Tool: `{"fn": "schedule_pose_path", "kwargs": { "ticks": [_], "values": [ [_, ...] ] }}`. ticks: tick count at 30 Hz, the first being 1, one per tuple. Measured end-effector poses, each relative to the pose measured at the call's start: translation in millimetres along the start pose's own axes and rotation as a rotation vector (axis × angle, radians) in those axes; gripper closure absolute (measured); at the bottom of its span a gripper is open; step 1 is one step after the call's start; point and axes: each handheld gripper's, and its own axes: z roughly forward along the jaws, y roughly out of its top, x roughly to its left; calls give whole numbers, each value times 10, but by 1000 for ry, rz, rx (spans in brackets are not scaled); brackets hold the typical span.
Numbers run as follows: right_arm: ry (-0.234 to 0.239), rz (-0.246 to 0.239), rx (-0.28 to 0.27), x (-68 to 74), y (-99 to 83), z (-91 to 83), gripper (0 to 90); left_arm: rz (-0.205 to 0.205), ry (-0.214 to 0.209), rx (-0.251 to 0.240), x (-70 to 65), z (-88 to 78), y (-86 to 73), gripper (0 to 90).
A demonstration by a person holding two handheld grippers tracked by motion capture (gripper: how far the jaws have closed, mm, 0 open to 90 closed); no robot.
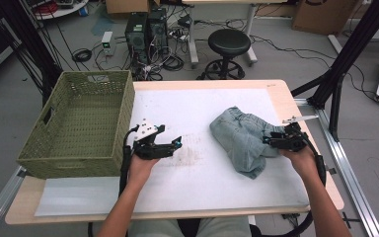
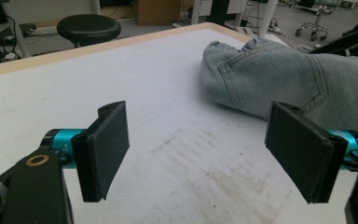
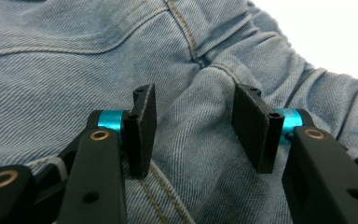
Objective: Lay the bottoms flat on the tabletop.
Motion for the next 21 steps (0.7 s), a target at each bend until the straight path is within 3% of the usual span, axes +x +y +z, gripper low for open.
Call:
{"fn": "schedule_pose_path", "kwargs": {
  "ticks": [3, 7, 10, 12, 13, 15, 18, 19, 21],
  "values": [
    [-51, 34, -60, -78, -11, -113, 441, 0, -1, 6, -6, 5, -8, 216],
    [-80, 43, -29, -131, -50, -139, 454, -1, -4, 5, -11, 17, -12, 221],
    [-35, 35, 22, -87, -48, -55, 643, -5, -3, 4, -15, 25, -16, 224],
    [-17, 0, 42, -31, -39, -4, 839, -6, -4, 3, -14, 26, -17, 225],
    [-15, -25, 38, 0, -31, -1, 880, -4, -3, 5, -11, 24, -17, 225],
    [-15, -27, 16, 30, -4, -29, 890, -5, -1, 6, -8, 22, -19, 226],
    [16, -4, -68, 50, 41, -137, 894, -4, 0, 4, 5, 23, -24, 239],
    [16, -4, -68, 50, 41, -137, 894, -4, 0, 4, 5, 23, -24, 241],
    [63, -24, -138, 123, 129, -228, 895, -9, 2, 4, 9, 26, -30, 242]
  ]
}}
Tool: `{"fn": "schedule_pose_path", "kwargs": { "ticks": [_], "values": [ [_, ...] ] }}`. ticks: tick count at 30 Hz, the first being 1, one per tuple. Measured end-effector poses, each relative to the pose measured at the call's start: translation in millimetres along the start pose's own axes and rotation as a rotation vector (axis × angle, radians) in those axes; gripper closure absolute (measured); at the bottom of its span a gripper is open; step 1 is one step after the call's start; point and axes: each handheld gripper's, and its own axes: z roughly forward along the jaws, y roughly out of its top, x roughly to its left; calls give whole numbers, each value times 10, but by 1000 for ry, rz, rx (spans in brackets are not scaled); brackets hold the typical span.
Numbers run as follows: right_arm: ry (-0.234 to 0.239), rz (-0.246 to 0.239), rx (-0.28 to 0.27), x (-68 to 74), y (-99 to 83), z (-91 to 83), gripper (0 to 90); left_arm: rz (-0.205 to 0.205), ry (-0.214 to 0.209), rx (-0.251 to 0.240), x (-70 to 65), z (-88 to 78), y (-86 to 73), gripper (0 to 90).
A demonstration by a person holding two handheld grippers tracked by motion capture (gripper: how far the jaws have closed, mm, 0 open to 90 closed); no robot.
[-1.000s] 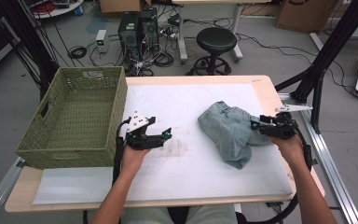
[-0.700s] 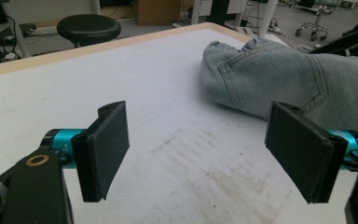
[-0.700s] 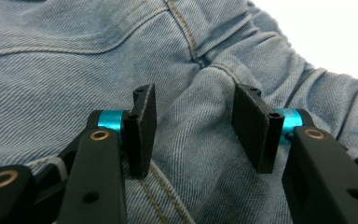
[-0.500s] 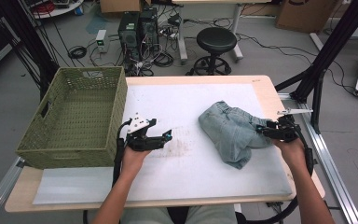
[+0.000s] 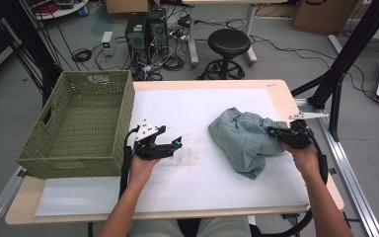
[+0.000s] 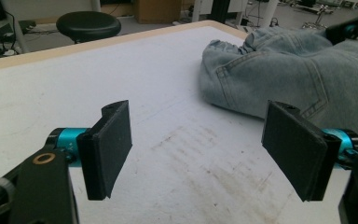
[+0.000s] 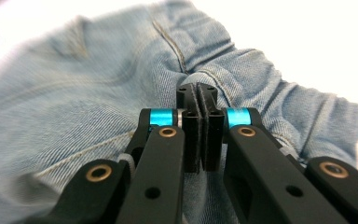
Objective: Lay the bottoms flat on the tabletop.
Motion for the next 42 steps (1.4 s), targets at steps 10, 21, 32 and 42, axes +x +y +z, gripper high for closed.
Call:
{"fn": "schedule_pose_path", "kwargs": {
  "ticks": [10, 21, 32, 42],
  "values": [
    [144, -127, -37, 597, 473, 232, 895, -9, -3, -9, 23, -55, -16, 265],
    [302, -269, 48, 1325, 678, 777, 873, -24, 9, -21, 48, -97, -20, 271],
    [76, -42, -202, 564, 713, 133, 463, -23, 11, -16, 48, -114, -26, 272],
    [43, 12, 128, 288, 361, 644, 768, -23, 10, -7, 53, -95, -38, 276]
  ]
}}
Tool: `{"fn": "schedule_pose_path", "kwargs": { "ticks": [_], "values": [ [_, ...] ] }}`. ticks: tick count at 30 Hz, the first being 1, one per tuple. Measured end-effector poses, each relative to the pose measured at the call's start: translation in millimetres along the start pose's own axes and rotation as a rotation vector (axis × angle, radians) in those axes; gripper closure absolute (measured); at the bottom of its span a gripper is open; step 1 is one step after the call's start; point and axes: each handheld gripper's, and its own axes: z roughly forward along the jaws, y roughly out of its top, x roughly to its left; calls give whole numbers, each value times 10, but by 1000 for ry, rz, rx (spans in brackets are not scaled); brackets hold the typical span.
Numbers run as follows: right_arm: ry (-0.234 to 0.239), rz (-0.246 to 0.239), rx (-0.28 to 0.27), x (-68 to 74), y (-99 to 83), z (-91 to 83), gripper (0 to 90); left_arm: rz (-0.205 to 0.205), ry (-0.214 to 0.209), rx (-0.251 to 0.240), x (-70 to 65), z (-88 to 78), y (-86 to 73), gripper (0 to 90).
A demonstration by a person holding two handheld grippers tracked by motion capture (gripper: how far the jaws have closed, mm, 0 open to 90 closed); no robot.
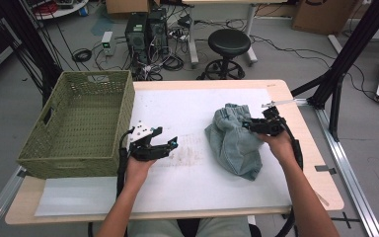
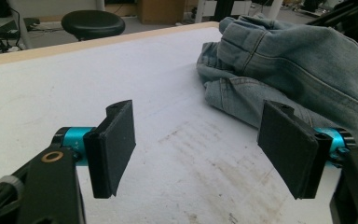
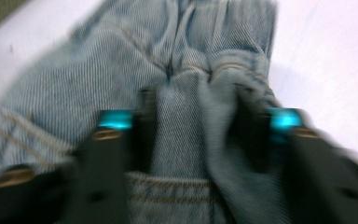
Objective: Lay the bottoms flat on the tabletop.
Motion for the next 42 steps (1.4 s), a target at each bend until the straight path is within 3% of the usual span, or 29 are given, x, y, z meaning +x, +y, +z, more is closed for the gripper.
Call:
{"fn": "schedule_pose_path", "kwargs": {
  "ticks": [1, 2, 3, 4, 8, 11, 12, 14, 15, 16, 18, 19, 20, 21, 22, 23, 24, 25, 26, 27, 28, 31, 33, 34, 35, 37, 38, 39, 42],
  "values": [
    [0, 0, 0, 0, 0, 0, 768, 2, -1, 0, 2, -1, 0, 276],
    [23, -34, 33, 53, 0, 53, 876, 2, -1, 1, 8, -5, 2, 276],
    [23, -34, 33, 53, 0, 53, 876, 2, -1, 1, 8, -5, 2, 277],
    [80, -48, 15, 134, 33, 45, 881, -1, 4, -2, 10, -7, 1, 276],
    [184, -100, -31, 401, 173, 10, 880, -1, 1, -5, 10, -10, 5, 277],
    [223, -151, -37, 578, 250, 29, 880, 2, 2, -7, 9, -19, 8, 277],
    [262, -201, -33, 766, 304, 80, 877, -2, 4, -8, 7, -23, 9, 277],
    [354, -232, -15, 945, 323, 121, 841, -2, 4, -12, 15, -34, 11, 277],
    [354, -232, -15, 945, 323, 121, 841, -5, 6, -12, 18, -38, 12, 277],
    [489, -281, -22, 1090, 324, 94, 772, -5, 7, -12, 22, -42, 12, 277],
    [548, -299, -81, 1145, 328, -35, 687, -6, 10, -14, 25, -51, 13, 278],
    [548, -299, -81, 1145, 328, -35, 687, -6, 11, -16, 28, -56, 15, 278],
    [496, -291, -171, 1055, 341, -216, 654, -8, 13, -18, 30, -63, 18, 279],
    [496, -291, -171, 1055, 341, -216, 654, -10, 16, -21, 29, -69, 21, 279],
    [422, -280, -208, 969, 345, -297, 634, -9, 16, -22, 30, -76, 24, 279],
    [250, -242, -237, 758, 338, -394, 605, -12, 16, -26, 25, -78, 25, 279],
    [250, -242, -237, 758, 338, -394, 605, -10, 16, -27, 23, -80, 27, 279],
    [196, -211, -234, 650, 321, -408, 573, -8, 15, -27, 21, -82, 28, 279],
    [102, -165, -200, 484, 266, -372, 498, -9, 16, -28, 18, -83, 29, 279],
    [74, -151, -161, 420, 232, -321, 473, -8, 19, -28, 18, -81, 32, 279],
    [74, -151, -161, 420, 232, -321, 473, -8, 19, -28, 18, -81, 32, 279],
    [19, -124, -62, 274, 89, -98, 407, -10, 18, -30, 19, -69, 43, 279],
    [121, -59, -14, 201, -18, 134, 386, -11, 15, -31, 17, -56, 57, 279],
    [121, -59, -14, 201, -18, 134, 386, -13, 13, -34, 18, -50, 70, 279],
    [141, -83, 29, 241, -48, 267, 414, -16, 13, -36, 24, -40, 120, 279],
    [93, -154, 102, 311, -66, 385, 513, -17, 11, -40, 22, -34, 154, 279],
    [98, -166, 126, 321, -76, 441, 564, -7, 11, -47, 13, -21, 214, 279],
    [98, -166, 126, 321, -76, 441, 564, -7, 11, -47, 13, -21, 214, 279],
    [108, -184, 150, 380, -98, 512, 759, -1, 5, -48, -3, 15, 278, 279]
  ]
}}
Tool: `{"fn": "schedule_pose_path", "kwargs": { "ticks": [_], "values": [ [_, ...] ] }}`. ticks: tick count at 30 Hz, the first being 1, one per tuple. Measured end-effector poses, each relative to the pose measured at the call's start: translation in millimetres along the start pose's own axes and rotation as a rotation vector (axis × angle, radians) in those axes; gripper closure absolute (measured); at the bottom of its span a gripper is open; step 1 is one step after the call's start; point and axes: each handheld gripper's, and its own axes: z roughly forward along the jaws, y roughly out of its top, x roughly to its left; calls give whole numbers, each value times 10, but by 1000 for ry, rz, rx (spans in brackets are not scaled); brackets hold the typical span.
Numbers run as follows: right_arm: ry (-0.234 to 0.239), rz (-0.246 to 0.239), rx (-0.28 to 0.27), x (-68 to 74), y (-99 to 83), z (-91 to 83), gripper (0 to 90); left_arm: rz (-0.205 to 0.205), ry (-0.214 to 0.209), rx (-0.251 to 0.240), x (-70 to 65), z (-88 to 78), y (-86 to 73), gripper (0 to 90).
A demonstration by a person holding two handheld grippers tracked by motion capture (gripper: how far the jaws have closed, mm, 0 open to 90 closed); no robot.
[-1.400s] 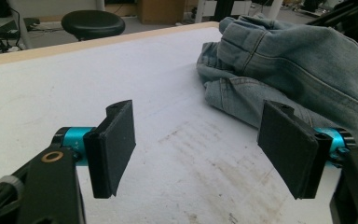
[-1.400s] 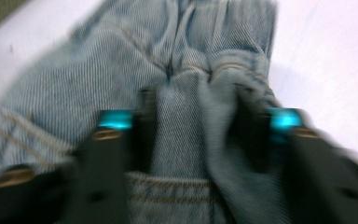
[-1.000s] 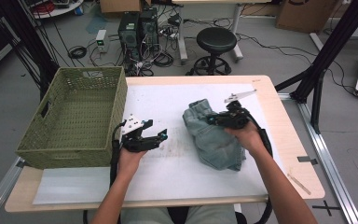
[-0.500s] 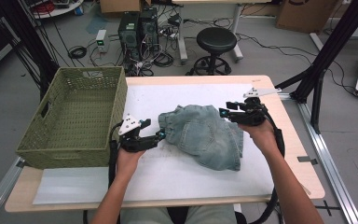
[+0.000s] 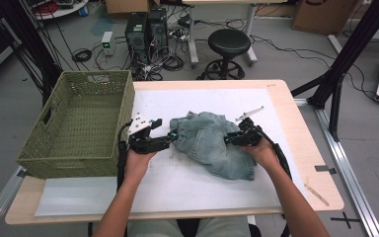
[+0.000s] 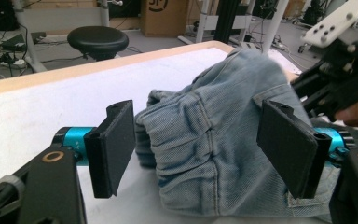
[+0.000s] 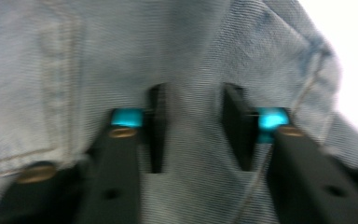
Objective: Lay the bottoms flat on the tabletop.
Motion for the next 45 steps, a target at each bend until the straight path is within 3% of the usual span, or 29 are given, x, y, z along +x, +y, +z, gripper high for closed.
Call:
{"fn": "schedule_pose_path", "kwargs": {
  "ticks": [1, 5, 7, 8, 10, 11, 14, 15, 16, 17, 19, 20, 21, 22, 23, 24, 25, 26, 27, 28, 29, 32, 33, 34, 36, 37, 38, 41, 45],
  "values": [
    [-21, -37, 9, 60, 16, -24, 870, 1, -1, 1, -5, 13, 13, 279],
    [-16, -60, -28, 93, 21, -119, 894, 3, -18, 6, -37, 70, 46, 279],
    [50, -47, -112, 127, 4, -290, 897, 8, -21, 7, -49, 87, 65, 279],
    [50, -47, -112, 127, 4, -290, 897, 7, -20, 2, -52, 94, 74, 279],
    [134, -84, -186, 244, -3, -447, 898, 5, -19, -4, -52, 94, 99, 279],
    [134, -84, -186, 244, -3, -447, 898, 2, -20, -10, -47, 90, 113, 279],
    [198, -150, -204, 429, -6, -511, 899, -5, -23, -26, -42, 70, 162, 279],
    [242, -191, -197, 569, -8, -509, 900, -5, -23, -31, -45, 64, 180, 279],
    [242, -191, -197, 569, -8, -509, 900, -8, -28, -34, -49, 62, 197, 279],
    [290, -238, -184, 728, -11, -495, 900, -8, -36, -36, -58, 66, 212, 278],
    [338, -305, -165, 876, -23, -470, 897, -2, -54, -30, -82, 81, 232, 278],
    [361, -322, -157, 933, -33, -469, 882, -1, -61, -20, -91, 91, 230, 278],
    [370, -335, -163, 957, -38, -478, 791, 3, -61, -7, -96, 100, 224, 277],
    [375, -318, -193, 965, -38, -520, 699, 11, -47, 15, -105, 107, 207, 276],
    [379, -295, -230, 939, -32, -576, 678, 15, -43, 26, -104, 108, 188, 277],
    [368, -281, -275, 891, -29, -643, 637, 8, -38, 41, -94, 96, 148, 276],
    [368, -281, -275, 891, -29, -643, 637, 8, -38, 41, -94, 96, 148, 276],
    [263, -221, -345, 723, -23, -773, 571, 1, -35, 49, -86, 83, 121, 276],
    [263, -221, -345, 723, -23, -773, 571, 0, -33, 56, -85, 73, 104, 276],
    [217, -204, -352, 655, -24, -797, 564, -1, -30, 64, -83, 61, 78, 276],
    [65, -148, -331, 474, -37, -810, 545, -6, -26, 77, -82, 48, 49, 278],
    [-110, -61, -242, 181, -71, -700, 531, -7, -11, 147, -101, 19, -70, 278],
    [-147, -30, -199, 85, -78, -638, 517, -7, -11, 147, -101, 19, -70, 278],
    [-187, -6, -158, 9, -87, -572, 510, 5, 4, 188, -126, 13, -152, 278],
    [-224, 23, -80, -102, -102, -430, 509, 14, 12, 209, -131, 12, -193, 278],
    [-224, 23, -80, -102, -102, -430, 509, 19, 26, 228, -133, 14, -231, 278],
    [-252, 19, 0, -156, -118, -294, 521, 3, 48, 253, -120, 13, -292, 271],
    [-252, 30, 60, -201, -143, -200, 578, -12, 53, 270, -103, 7, -330, 269],
    [-213, 31, 91, -264, -212, -213, 868, -17, 58, 308, -75, -13, -383, 269]
  ]
}}
